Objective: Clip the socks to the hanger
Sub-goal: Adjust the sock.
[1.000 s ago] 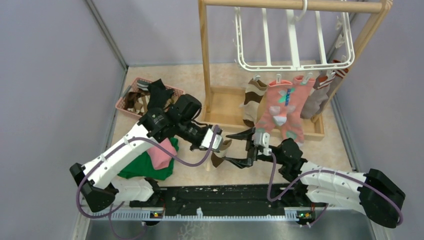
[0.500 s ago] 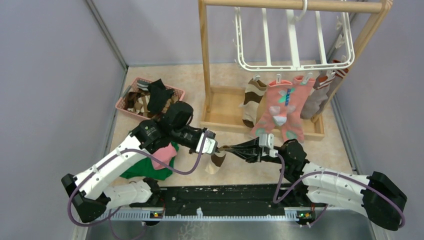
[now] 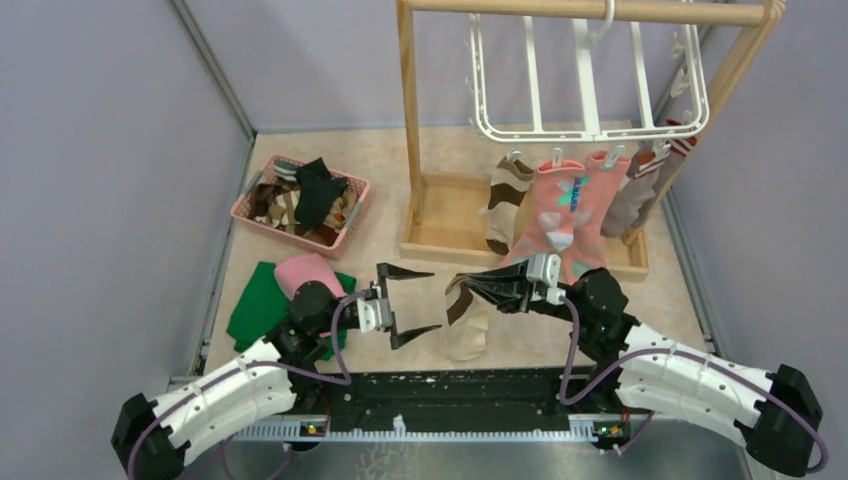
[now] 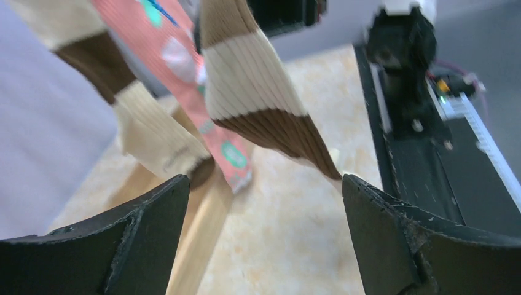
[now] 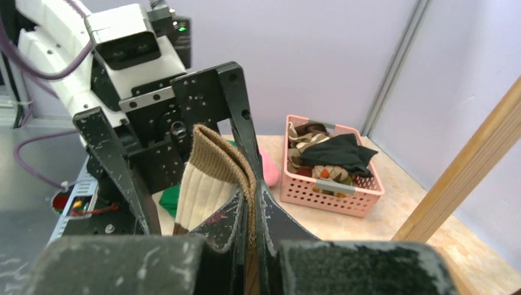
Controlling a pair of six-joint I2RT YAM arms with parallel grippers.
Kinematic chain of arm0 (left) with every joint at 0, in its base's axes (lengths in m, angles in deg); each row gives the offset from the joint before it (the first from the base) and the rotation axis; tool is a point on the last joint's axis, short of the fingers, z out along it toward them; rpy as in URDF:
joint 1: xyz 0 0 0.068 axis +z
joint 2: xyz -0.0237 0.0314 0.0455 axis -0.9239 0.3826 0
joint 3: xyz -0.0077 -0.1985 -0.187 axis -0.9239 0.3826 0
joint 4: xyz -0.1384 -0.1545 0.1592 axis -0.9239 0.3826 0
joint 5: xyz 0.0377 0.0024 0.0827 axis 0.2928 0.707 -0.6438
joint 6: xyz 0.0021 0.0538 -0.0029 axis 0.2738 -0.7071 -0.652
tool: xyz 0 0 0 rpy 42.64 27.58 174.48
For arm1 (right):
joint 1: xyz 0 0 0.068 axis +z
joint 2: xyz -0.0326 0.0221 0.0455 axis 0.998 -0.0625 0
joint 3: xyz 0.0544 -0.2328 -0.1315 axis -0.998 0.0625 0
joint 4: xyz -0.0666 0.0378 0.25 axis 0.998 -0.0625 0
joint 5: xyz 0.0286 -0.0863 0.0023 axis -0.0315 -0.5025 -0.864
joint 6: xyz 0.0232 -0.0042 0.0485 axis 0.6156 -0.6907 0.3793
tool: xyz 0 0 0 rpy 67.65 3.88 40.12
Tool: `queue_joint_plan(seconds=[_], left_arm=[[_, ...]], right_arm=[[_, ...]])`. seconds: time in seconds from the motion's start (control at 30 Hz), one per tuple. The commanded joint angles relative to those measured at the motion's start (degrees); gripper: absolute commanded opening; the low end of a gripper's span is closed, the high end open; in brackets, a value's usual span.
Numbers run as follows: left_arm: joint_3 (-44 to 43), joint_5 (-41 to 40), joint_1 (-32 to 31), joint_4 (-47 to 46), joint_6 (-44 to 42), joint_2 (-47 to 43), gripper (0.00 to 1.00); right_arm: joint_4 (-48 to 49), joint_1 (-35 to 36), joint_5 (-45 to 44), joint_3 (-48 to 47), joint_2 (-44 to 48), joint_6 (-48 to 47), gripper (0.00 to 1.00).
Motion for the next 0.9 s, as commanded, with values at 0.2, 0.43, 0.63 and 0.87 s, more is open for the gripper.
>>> queue_joint_plan(seconds=[0.2, 0.43, 0.63, 0.87], left_arm=[[4.44, -8.53, -0.20, -50.92, 21.79, 7.72, 0.99], [4.06, -11.71, -0.16, -54.65, 23.35, 12.44, 0.96], [5.15, -11.41, -0.16, -61.41, 23.20, 16.96, 0.84], [4.94, -11.88, -0.16, -61.26, 22.60, 17.96, 0.68]], right_arm=[[-7.76, -0.44, -7.08, -9.42, -2.52, -0.40, 0.00], [-7.43, -0.38, -5.78, -11.08, -4.31, -0.85, 0.00], [-6.48, -0.41, -5.35, -12.17, -5.34, 0.17, 0.00], [-6.16, -0.41, -5.39, -12.76, -5.23, 0.99, 0.00]])
